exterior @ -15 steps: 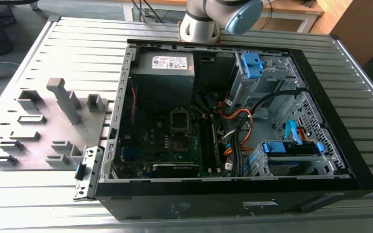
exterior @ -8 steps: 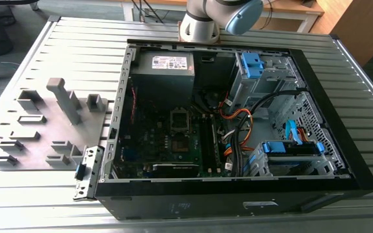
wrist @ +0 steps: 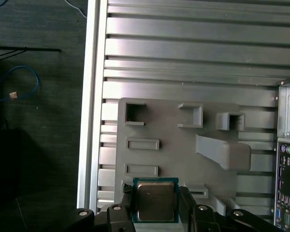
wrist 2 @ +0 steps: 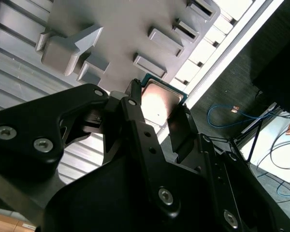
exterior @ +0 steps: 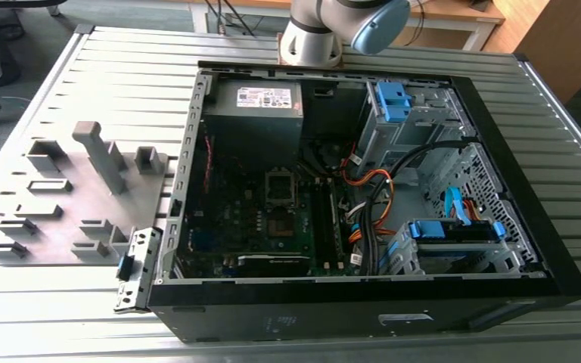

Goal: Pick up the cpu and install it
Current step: 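Pick up the cpu and move it towards the insertion slot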

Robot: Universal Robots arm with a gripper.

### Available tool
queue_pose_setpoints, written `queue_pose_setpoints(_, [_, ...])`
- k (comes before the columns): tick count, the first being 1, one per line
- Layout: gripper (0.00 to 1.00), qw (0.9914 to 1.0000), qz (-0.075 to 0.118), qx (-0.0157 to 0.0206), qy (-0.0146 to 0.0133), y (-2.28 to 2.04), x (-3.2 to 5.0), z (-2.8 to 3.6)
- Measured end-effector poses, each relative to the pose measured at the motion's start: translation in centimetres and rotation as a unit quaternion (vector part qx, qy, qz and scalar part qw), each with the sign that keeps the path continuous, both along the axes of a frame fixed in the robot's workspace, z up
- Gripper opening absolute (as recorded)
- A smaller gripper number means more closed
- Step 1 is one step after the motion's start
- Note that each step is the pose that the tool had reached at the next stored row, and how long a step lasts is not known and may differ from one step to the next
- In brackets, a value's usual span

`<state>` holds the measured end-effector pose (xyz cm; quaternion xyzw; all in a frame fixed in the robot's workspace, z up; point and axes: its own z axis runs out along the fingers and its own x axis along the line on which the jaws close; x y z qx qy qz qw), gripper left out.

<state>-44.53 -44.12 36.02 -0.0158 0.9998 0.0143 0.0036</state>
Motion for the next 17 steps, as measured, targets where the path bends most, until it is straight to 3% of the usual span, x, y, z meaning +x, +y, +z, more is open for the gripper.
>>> queue_pose_setpoints(6, [0.47,1.0,0.0,0.0,0.0001,-0.01,0.01,0.45])
queue_pose_setpoints(17, [0.47,1.0,0.0,0.0,0.0001,-0.01,0.5,0.49])
